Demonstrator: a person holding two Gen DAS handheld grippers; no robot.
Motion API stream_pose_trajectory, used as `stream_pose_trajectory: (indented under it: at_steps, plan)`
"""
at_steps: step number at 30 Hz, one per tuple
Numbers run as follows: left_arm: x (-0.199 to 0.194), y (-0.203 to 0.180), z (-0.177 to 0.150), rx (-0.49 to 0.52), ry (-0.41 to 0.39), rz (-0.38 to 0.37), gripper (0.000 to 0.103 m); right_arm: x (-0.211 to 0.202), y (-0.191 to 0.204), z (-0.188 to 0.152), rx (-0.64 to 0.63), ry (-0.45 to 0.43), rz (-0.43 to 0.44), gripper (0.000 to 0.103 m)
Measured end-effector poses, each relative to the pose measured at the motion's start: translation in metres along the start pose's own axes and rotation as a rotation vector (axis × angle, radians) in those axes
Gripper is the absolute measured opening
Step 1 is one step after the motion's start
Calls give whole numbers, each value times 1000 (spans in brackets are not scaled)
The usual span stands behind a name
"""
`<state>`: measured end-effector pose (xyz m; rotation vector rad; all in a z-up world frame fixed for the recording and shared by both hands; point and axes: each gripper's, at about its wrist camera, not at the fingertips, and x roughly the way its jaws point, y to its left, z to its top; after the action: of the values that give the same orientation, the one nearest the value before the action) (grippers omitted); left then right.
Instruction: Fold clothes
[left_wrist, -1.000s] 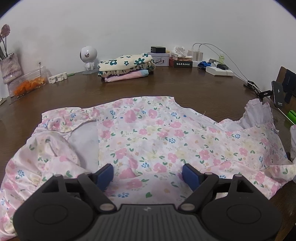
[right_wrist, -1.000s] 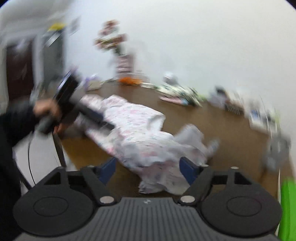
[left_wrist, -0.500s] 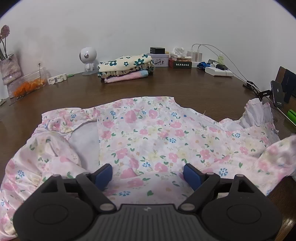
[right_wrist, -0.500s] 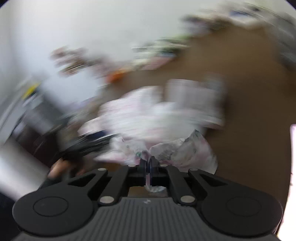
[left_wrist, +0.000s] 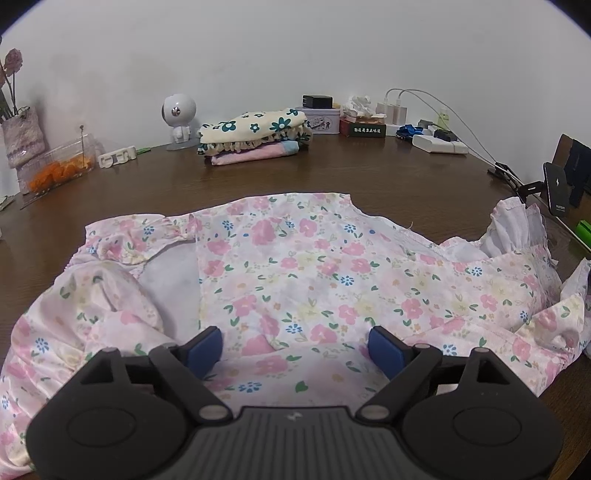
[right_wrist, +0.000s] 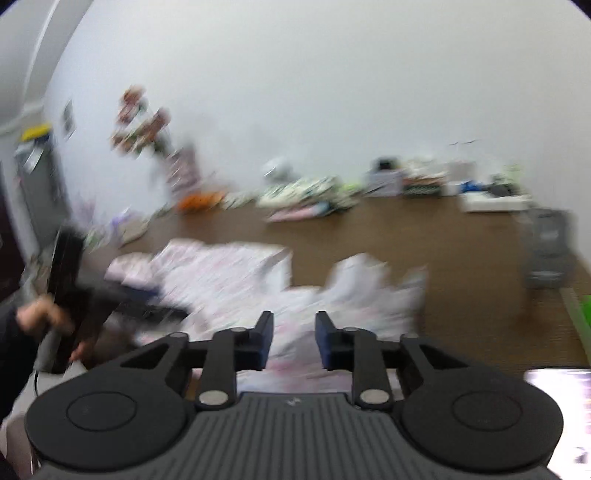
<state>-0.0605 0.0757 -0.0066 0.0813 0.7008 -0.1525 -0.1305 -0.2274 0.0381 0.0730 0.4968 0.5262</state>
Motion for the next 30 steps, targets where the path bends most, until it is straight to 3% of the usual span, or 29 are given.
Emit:
stream_pose_trajectory:
  at_steps: [4,6,7,10,12,14,17,20,24,27,30]
  plan:
    - [0,-1,0,-1,-1,5,87,54,12,-9,16,139,-112,22]
    - [-1,-3,-1,4,-6,13,87,58,19,-19,-75,139,-150,22]
    - [-1,-4,-1,6,-7,14,87,56,20,-23,-122,136,-183,28]
    - [-5,-5,0,16,-8,3,85,45,0,-24,-69,142,-197,35]
    - [-10,-4,2,32,-22,6,79,48,-5,-23,-63,140,-230,42]
    - [-22,0,3,52,-61,17,76,42,-7,-24,-38,137,-246,42]
    - [-54,20,3,68,-120,54,76,25,4,-18,-32,28,-190,42]
    - [-74,53,-6,33,-103,126,76,18,24,-15,-45,-30,-67,42]
    - [-82,100,-31,-108,-47,255,74,49,49,-14,-93,39,-10,42]
    - [-81,127,-48,-259,-18,204,74,72,58,-13,-92,105,9,41]
    - [-79,133,-55,-250,-23,192,74,86,59,-19,-79,171,10,39]
